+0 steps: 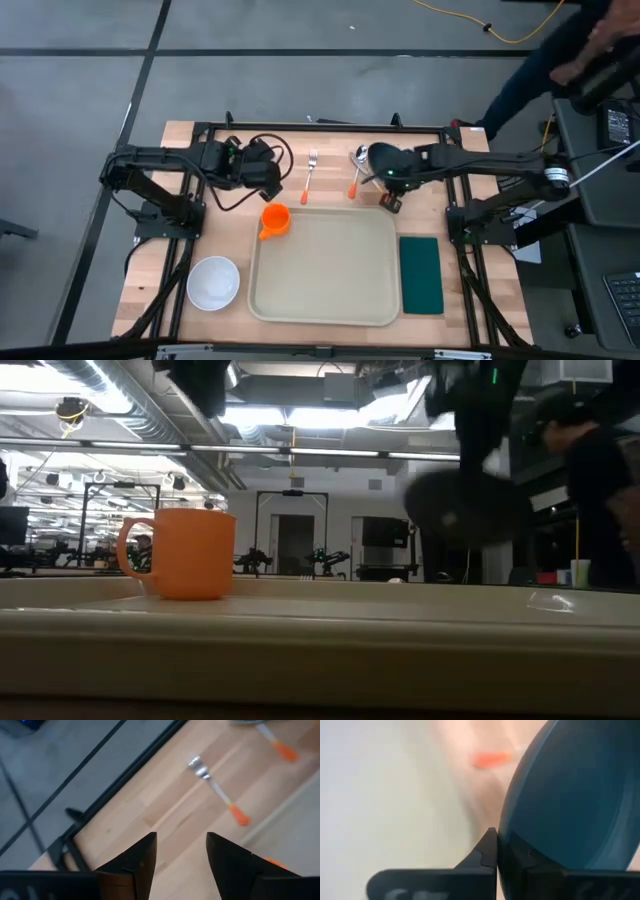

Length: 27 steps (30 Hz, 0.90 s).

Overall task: Set up tray
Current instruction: Put the dark blue plate on the brown tray

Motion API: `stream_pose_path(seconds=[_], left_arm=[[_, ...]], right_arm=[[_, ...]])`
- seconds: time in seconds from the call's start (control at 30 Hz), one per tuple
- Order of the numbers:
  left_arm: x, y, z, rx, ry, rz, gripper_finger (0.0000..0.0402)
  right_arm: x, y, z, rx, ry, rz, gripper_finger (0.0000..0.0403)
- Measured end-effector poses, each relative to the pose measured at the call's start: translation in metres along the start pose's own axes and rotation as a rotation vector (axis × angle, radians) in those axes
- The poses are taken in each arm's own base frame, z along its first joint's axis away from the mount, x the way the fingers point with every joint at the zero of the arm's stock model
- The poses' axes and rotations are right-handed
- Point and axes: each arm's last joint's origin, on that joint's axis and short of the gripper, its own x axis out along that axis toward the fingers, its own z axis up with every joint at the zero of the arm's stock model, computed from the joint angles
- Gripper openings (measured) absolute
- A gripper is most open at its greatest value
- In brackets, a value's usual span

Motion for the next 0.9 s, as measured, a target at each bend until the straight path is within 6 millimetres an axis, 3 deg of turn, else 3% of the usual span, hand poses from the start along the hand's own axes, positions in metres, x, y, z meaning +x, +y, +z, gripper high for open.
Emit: stream_pose_path(seconds=[0.2,0.3,0.4,0.6,0.8,0.9], left_arm=[[0.009,0.019,0.008,-0.041,0.025,0.055,0.0164],[0.006,0.029,0.013,-0.032,-0.007,0.024,0.0164],[-0.004,0.039,0.016,-0.011,-0.055,-0.064,0.0164],[-0.028,0.06,0.014,-0.002,-0.18,-0.182,0.0164],[-0.044,0.076,0.006,-0.021,-0.221,-0.234,0.0164],[-0.048,0.076,0.003,-0.026,-0.223,-0.269,0.0164]], right_arm=[[-0.066,0.065,0.002,-0.196,-0.182,0.279,0.0012],[-0.078,0.104,-0.006,-0.281,-0.239,0.307,0.0012],[-0.076,0.149,-0.016,-0.385,-0.314,0.325,0.0012],[-0.026,0.228,-0.03,-0.54,-0.262,0.277,0.0012],[0.044,0.284,-0.007,-0.689,-0.133,0.223,0.0012],[0.067,0.297,0.01,-0.777,-0.059,0.188,0.0012]])
